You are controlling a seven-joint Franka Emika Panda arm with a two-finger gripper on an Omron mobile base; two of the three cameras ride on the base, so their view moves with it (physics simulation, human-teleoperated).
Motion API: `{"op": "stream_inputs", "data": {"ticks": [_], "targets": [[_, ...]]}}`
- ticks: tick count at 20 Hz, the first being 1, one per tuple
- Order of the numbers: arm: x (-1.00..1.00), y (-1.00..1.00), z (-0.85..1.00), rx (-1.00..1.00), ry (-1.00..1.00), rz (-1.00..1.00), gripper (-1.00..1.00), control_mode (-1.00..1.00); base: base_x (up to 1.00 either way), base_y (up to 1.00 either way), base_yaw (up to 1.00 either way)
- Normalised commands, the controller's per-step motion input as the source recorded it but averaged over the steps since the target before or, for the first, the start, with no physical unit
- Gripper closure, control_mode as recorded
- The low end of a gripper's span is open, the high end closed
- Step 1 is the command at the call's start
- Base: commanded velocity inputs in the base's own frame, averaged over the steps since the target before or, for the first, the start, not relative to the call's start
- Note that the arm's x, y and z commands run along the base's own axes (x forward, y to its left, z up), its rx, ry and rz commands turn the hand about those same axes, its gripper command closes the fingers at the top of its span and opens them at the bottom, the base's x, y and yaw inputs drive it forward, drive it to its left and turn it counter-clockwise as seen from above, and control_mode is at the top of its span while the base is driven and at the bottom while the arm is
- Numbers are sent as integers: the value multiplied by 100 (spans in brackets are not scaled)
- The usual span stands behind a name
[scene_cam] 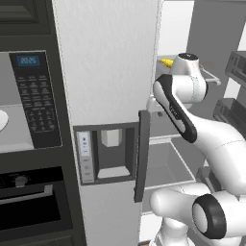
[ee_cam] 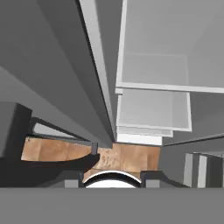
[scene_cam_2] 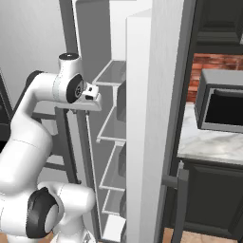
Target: Place the tupperware containing the shrimp and corn meal in the microwave. Close the microwave door and press the start button to reheat the meal.
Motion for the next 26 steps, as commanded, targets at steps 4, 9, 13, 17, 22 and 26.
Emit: {"op": "stream_inputs", "data": {"ticks": [4,9,13,17,22,26], "targets": [[-17,-10,0,0,-10,-7,-100,-100,0,0,0],[-8,-18,5,8,-28,-24,-100,-100,0,0,0],[0,-26,19,17,-33,-35,-100,-100,0,0,0],[3,-29,33,18,-18,-33,-100,-100,0,0,0],[17,-30,38,16,-14,-26,-100,-100,0,0,0],[29,-34,41,12,-7,-20,-100,-100,0,0,0]]}}
